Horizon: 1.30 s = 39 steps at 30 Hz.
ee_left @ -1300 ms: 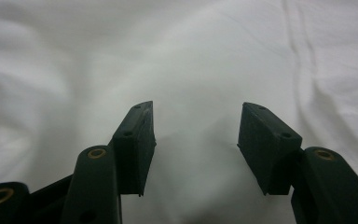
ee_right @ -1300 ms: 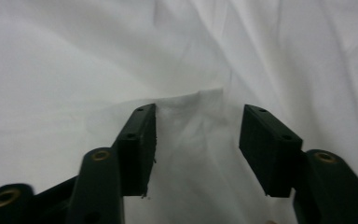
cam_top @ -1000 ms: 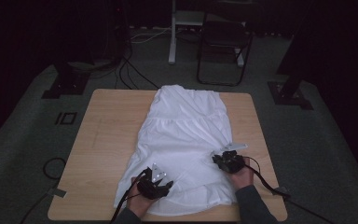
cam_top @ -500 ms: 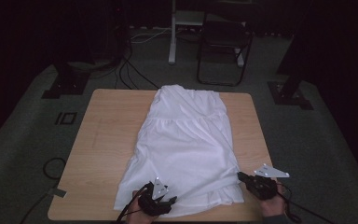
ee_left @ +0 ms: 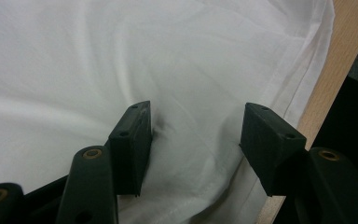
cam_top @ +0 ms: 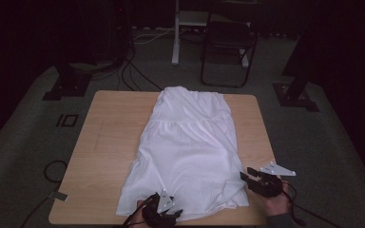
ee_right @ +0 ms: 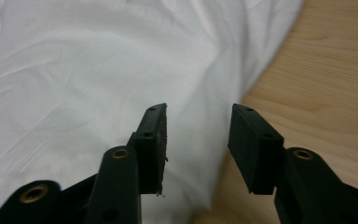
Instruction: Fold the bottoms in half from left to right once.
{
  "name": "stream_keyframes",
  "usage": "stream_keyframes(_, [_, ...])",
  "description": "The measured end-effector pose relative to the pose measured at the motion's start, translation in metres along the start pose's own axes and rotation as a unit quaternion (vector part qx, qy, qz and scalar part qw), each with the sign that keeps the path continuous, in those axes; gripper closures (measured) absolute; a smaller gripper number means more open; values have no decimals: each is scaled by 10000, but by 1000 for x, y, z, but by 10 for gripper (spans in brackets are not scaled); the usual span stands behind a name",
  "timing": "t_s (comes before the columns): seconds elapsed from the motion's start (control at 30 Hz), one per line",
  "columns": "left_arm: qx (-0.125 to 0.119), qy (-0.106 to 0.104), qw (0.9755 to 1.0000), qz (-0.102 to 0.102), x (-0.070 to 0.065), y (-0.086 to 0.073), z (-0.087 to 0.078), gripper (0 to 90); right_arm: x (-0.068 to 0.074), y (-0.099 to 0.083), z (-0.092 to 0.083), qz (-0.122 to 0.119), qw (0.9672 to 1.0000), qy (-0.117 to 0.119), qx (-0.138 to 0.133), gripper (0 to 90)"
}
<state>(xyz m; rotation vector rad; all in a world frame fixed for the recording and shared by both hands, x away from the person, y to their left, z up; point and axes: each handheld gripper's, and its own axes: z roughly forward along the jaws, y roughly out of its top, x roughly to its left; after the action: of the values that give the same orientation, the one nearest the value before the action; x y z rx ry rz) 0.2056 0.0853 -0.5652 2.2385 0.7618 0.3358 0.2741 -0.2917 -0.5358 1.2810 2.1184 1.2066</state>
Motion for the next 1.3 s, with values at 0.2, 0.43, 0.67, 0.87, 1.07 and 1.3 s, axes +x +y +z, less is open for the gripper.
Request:
stream_keyframes(0.2, [-139, -18, 9999, -89, 6, 0, -5, 441, 11, -1, 32, -364, 9967, 34, 728, 501])
stream_keyframes(0.43, [-473, 359, 9974, -406, 35, 6, -27, 442, 10, -27, 11, -414, 9946, 56, 950, 475])
stream_keyframes(0.67, [-726, 1314, 9851, -839, 112, 22, -51, 429, 1, -39, -19, -260, 9972, -32, 700, 465])
stream_keyframes(0.87, [-551, 1557, 9748, -1501, 184, 38, -25, 428, -13, -1, 4, -255, 9995, -72, 192, 455])
stream_keyframes(1.07, [-162, 1489, 9732, -1746, 215, 49, 9, 418, -28, 44, 58, -192, 9998, 45, 23, 469])
stream_keyframes(1.3, [31, 1368, 9745, -1778, 218, 41, 24, 516, -40, 62, 114, 144, 9989, -14, 449, 551])
